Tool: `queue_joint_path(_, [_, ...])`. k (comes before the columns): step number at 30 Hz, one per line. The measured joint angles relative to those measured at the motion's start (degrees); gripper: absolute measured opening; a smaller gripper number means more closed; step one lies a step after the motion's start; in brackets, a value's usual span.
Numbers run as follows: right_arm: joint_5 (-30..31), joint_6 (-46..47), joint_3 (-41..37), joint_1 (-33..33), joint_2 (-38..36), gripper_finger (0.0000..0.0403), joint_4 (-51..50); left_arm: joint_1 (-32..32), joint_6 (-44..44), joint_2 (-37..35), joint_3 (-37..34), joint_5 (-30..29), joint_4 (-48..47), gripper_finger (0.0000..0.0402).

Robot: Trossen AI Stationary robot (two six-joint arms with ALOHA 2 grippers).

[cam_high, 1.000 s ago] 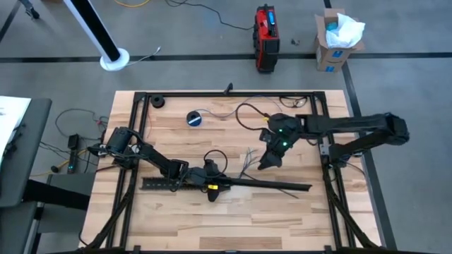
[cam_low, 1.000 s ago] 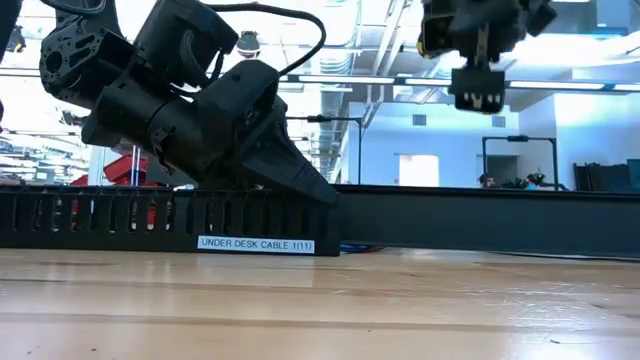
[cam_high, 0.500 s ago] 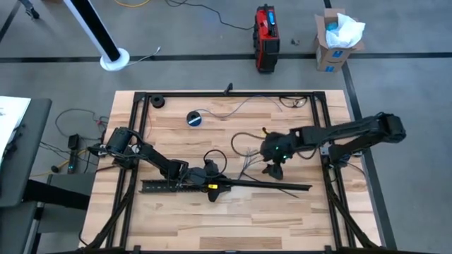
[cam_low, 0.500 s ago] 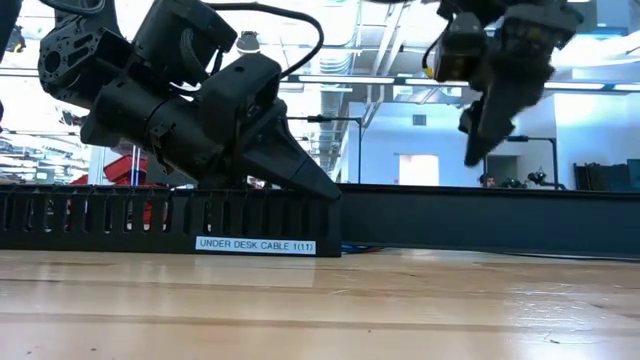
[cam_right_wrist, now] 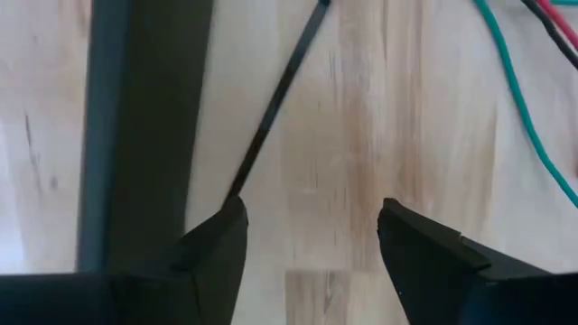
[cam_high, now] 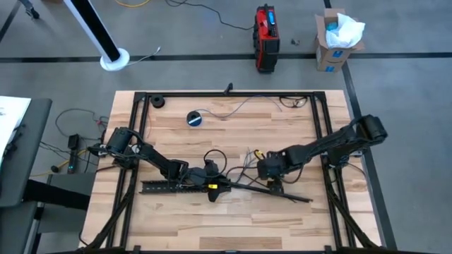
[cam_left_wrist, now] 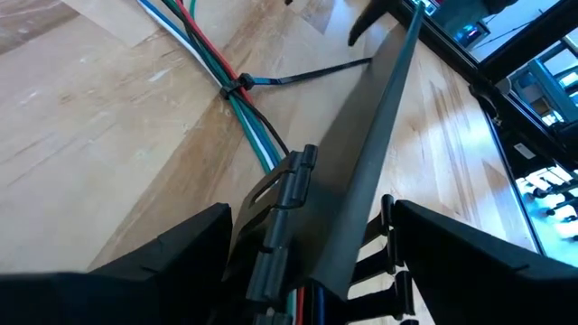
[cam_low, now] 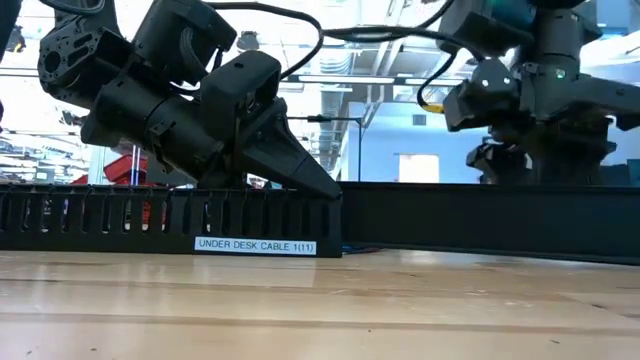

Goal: Ziptie cables
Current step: Close the black cable duct with the black cable duct cover

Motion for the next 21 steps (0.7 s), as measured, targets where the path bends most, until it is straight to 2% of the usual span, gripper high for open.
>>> queue_joint_path(5, [-0.72, 0.58, 3.5, 0.04, -4.7, 0.0215, -5.92, 0.0, -0.02, 0.0, 0.0, 0.17, 0.04, 0.0297])
queue_joint_path(10, [-0.87, 4.1, 5.14, 1.2, -10.04, 0.0212, -0.1, 0.0, 0.02, 0.0, 0.0, -0.13, 0.11, 0.0297])
queue_joint_path(17, [0.68, 4.02, 5.01, 3.23, -4.28, 0.0212, -0.6, 0.17, 0.0, 0.0, 0.0, -0.23, 0.13, 0.0297])
queue_joint_path(21, [-1.66, 3.15, 4.98, 3.57, -0.18, 0.0212, 0.84, 0.2, 0.01, 0.0, 0.0, -0.26, 0.14, 0.0297])
